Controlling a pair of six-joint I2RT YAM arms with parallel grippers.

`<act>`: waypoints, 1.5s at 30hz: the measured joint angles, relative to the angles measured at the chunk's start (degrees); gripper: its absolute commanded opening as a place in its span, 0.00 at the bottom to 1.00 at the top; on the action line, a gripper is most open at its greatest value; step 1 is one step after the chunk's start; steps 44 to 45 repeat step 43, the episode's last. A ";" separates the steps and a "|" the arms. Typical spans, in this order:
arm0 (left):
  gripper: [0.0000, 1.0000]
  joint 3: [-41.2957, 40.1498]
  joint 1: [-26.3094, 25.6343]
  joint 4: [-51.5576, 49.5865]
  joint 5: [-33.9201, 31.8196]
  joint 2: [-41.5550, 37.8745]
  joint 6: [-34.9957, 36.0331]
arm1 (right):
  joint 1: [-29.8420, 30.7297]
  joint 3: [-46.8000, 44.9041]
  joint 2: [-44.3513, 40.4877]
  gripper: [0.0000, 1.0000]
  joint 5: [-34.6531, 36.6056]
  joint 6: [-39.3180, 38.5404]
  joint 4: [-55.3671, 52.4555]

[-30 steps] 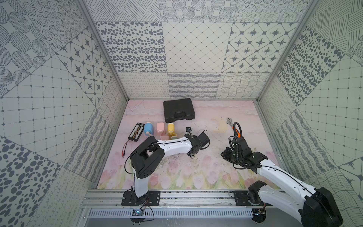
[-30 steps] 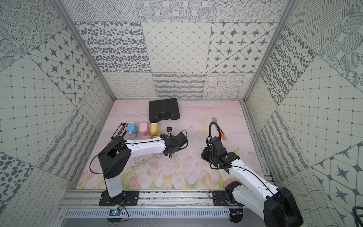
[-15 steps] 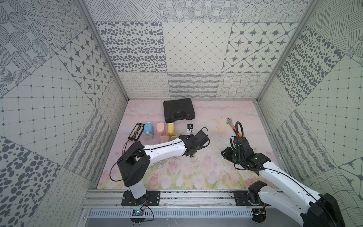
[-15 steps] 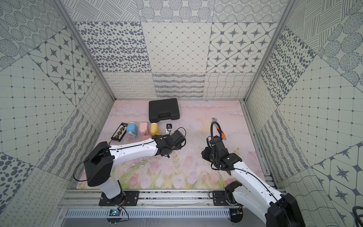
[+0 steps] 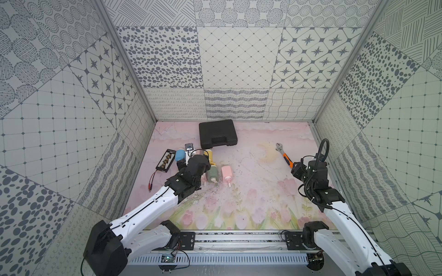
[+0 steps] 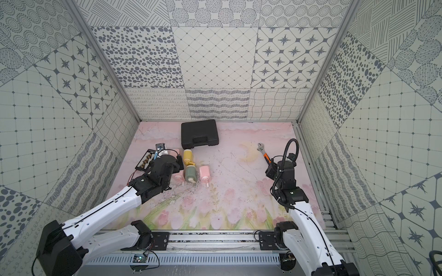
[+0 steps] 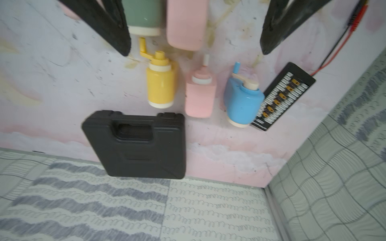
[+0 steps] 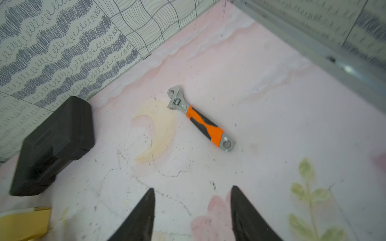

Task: Put the tray back into the pencil sharpener
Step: Reset both arms

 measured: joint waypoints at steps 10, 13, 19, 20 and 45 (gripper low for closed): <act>0.99 -11.87 22.10 19.45 8.35 8.72 13.86 | -7.45 -8.76 18.51 0.84 -1.22 -19.12 27.21; 0.99 -15.65 23.69 27.82 11.37 13.86 16.02 | -10.43 -9.38 23.23 0.85 -6.29 -20.13 35.76; 0.99 -20.24 24.30 43.32 15.19 22.58 19.71 | -10.64 -9.05 36.72 0.86 -16.37 -21.79 54.21; 0.99 -20.74 24.39 46.03 15.74 24.37 20.31 | -10.51 -9.05 39.30 0.86 -17.42 -22.05 56.72; 0.99 -17.46 24.92 59.80 19.15 32.96 23.67 | -5.14 -4.11 40.76 1.00 -14.97 -27.45 54.34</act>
